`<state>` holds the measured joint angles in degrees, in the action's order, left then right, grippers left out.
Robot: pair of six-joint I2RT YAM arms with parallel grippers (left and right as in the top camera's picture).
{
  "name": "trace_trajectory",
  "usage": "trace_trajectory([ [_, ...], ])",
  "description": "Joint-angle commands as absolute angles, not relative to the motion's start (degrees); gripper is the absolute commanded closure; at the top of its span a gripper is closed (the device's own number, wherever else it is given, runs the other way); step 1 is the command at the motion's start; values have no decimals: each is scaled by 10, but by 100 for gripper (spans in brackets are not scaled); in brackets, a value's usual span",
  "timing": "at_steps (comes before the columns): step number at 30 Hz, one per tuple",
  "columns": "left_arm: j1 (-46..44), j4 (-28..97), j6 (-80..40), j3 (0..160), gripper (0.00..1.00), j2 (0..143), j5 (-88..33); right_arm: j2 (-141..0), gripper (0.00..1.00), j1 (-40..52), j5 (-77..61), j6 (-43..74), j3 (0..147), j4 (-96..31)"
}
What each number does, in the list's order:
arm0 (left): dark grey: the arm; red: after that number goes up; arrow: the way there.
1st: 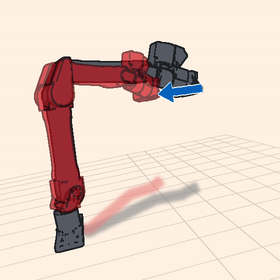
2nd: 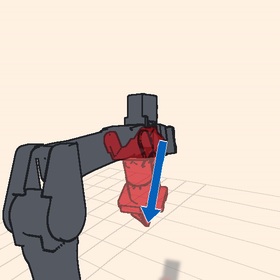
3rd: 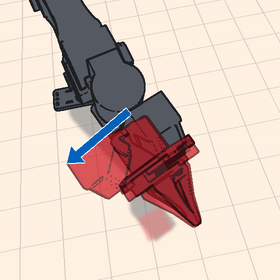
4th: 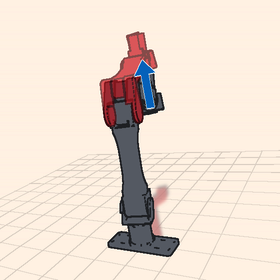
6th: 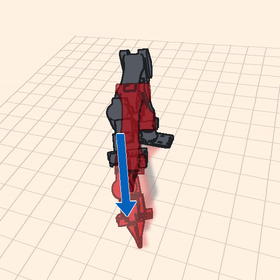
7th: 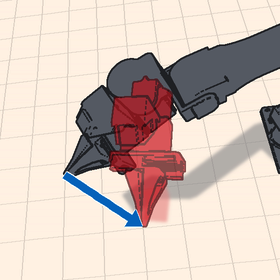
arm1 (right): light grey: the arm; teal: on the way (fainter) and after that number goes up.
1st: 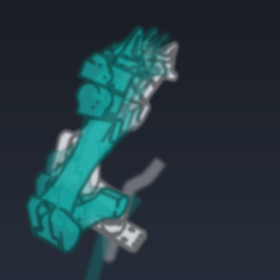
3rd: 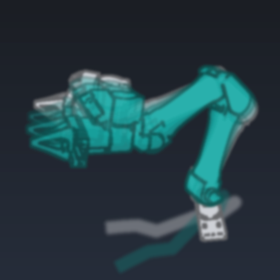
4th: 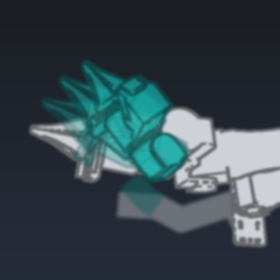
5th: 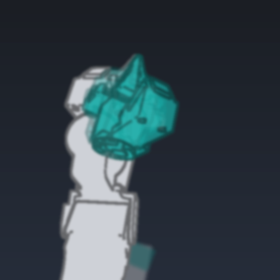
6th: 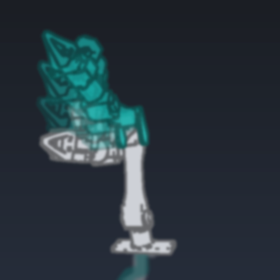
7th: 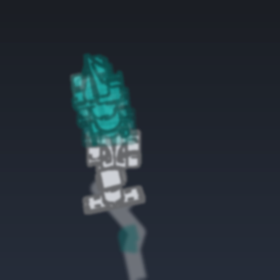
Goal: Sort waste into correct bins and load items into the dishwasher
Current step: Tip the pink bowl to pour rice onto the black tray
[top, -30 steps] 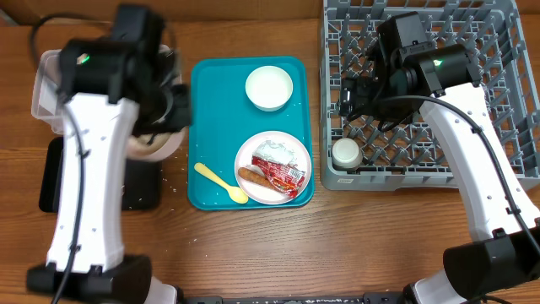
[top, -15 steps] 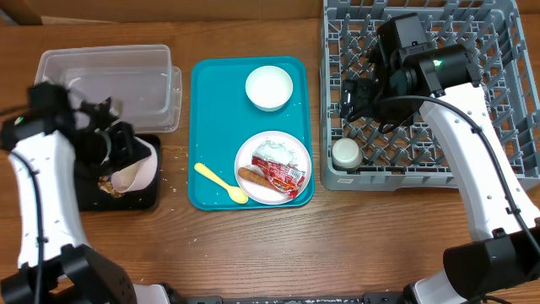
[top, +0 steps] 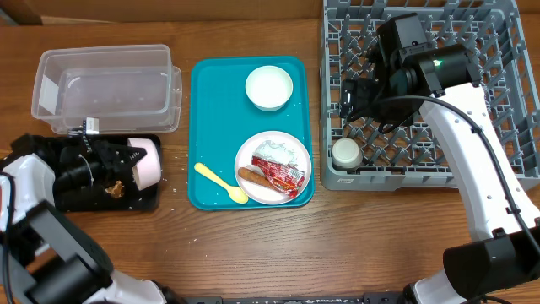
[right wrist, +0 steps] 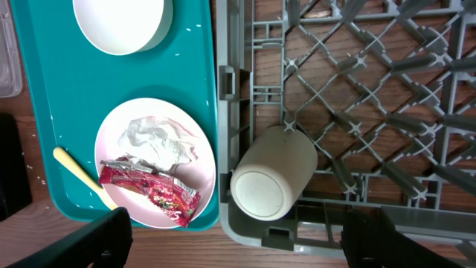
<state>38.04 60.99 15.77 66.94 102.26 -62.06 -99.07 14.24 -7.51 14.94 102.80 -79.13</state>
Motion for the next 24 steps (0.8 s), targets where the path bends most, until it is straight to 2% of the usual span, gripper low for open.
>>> trace_trajectory([
  [1,383,610,207,664,96,1068,-752,-990,8,142,-76,146,1028,-794],
  [24,396,655,201,664,96,1108,-906,-990,8,142,-77,148,1028,-792],
])
